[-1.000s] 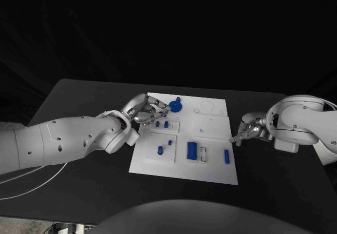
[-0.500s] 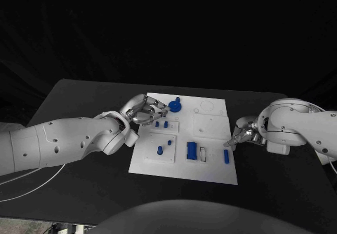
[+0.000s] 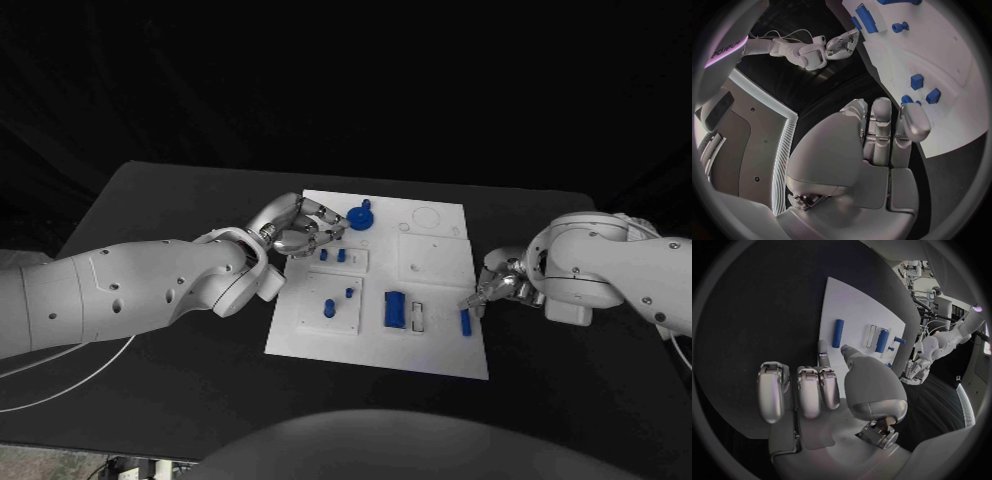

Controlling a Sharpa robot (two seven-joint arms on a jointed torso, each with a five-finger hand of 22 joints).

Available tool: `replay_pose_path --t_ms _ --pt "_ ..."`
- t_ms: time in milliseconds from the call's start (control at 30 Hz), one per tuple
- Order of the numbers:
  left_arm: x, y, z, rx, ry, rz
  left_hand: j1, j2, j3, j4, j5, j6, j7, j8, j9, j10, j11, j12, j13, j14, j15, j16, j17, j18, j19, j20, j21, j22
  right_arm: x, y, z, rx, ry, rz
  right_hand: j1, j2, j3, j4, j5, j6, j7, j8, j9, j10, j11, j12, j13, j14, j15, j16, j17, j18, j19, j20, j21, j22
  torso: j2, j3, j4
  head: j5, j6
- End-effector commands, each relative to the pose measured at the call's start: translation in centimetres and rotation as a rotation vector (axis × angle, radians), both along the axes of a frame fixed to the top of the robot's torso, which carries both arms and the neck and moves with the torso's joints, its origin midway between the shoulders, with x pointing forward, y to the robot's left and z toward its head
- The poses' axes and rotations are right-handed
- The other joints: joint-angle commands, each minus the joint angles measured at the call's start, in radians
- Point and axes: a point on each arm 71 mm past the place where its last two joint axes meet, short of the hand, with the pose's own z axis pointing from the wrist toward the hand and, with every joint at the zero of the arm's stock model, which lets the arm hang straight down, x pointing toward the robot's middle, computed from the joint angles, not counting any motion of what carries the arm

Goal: Assemble the parts on the task board

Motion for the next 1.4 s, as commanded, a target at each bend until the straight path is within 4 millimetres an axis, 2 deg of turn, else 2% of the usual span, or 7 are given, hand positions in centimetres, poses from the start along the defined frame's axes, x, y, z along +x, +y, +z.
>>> replay_pose_path --t_ms 33,133,233,567,833,933,1400 --pt "0.0 -0.1 0.0 -0.001 0.008 0.003 -0.005 -0.007 0.006 0.000 0.004 0.005 -0.001 0.005 0.001 0.008 -0.002 0.005 0.001 -0.002 0.006 0.006 -0.001 0.007 0.001 0.004 0.005 0.141 -0.1 0.0 -0.2 -0.007 0.005 0.002 -0.010 -0.004 -0.005 0.000 -0.005 0.007 0.001 -0.007 -0.001 0.106 0.008 0.004 0.264 0.104 0.002 0.003 0.263 0.010 0.023 0.002 -0.011 0.209 0.000 0.0007 0.0014 0.002 0.000" --pt "0.0 0.0 0.0 0.001 0.011 0.007 -0.006 -0.008 0.006 0.001 0.004 0.005 0.000 0.005 0.001 0.007 -0.001 0.005 0.001 -0.002 0.006 0.006 -0.002 0.007 0.001 0.004 0.005 0.141 -0.2 0.0 -0.2 0.000 0.004 -0.003 -0.012 -0.004 -0.008 -0.003 -0.008 0.014 0.000 -0.008 -0.001 0.106 0.007 0.004 0.264 0.104 0.001 0.003 0.263 0.011 0.020 0.002 -0.016 0.207 0.000 0.0015 0.0030 0.005 0.000" --pt "0.0 0.2 0.0 0.004 0.013 0.011 -0.006 -0.008 0.006 0.001 0.004 0.005 0.000 0.005 0.001 0.007 -0.001 0.005 0.001 -0.002 0.006 0.005 -0.002 0.007 0.001 0.004 0.006 0.141 -0.2 0.1 -0.3 0.006 0.000 -0.009 -0.011 -0.003 -0.010 -0.008 -0.010 0.023 -0.002 -0.008 0.000 0.106 0.006 0.004 0.264 0.104 0.000 0.003 0.263 0.013 0.018 0.001 -0.021 0.205 0.000 0.0009 0.0011 0.009 0.000" --pt "0.0 0.1 0.0 0.004 0.016 0.011 -0.012 -0.009 0.005 0.002 0.003 0.005 0.001 0.005 0.002 0.008 0.000 0.005 0.001 -0.001 0.007 0.006 -0.001 0.006 0.002 0.005 0.006 0.141 -0.4 0.1 -1.0 0.012 0.013 -0.018 -0.001 -0.001 -0.010 -0.025 -0.006 0.042 -0.008 -0.010 0.006 0.106 0.000 0.004 0.264 0.104 -0.005 0.003 0.263 0.013 0.020 -0.004 -0.023 0.205 0.001 0.0010 0.0009 0.007 0.000" --pt "0.0 0.1 0.0 0.003 0.018 0.009 -0.041 -0.001 0.001 0.003 0.002 0.006 0.000 0.007 0.002 0.011 0.001 0.008 0.000 0.001 0.009 0.008 -0.003 0.006 0.003 0.007 0.007 0.141 -0.4 -0.2 -1.6 0.014 0.024 -0.035 0.013 0.008 0.010 -0.050 0.152 0.039 -0.008 -0.032 0.011 0.106 -0.001 0.004 0.264 0.104 -0.008 0.003 0.263 0.016 0.013 -0.008 -0.042 0.198 0.001 0.0015 0.0014 0.006 0.000" --pt "0.0 0.0 0.0 0.002 0.019 0.009 -0.044 0.000 0.001 0.003 0.001 0.007 0.000 0.007 0.002 0.012 0.001 0.008 0.000 0.001 0.009 0.008 -0.003 0.006 0.004 0.007 0.007 0.141 -0.4 -0.2 -1.7 0.016 0.026 -0.040 0.022 0.007 0.018 -0.061 0.166 0.040 -0.010 -0.035 0.014 0.106 -0.002 0.004 0.264 0.104 -0.009 0.003 0.263 0.017 0.013 -0.008 -0.045 0.198 0.001 0.0016 0.0023 0.006 0.000" --pt "0.1 -0.2 0.0 0.000 0.020 0.007 -0.047 0.001 0.001 0.003 0.001 0.007 0.000 0.007 0.002 0.012 0.001 0.009 0.000 0.002 0.009 0.009 -0.002 0.006 0.004 0.007 0.008 0.141 -0.7 -0.3 -2.6 0.037 0.048 -0.068 0.126 0.004 0.087 -0.167 0.231 0.050 -0.019 -0.033 0.046 0.106 -0.012 0.004 0.264 0.104 -0.018 0.003 0.262 0.024 -0.001 -0.016 -0.081 0.187 0.000 0.0001 0.0007 0.019 0.000"
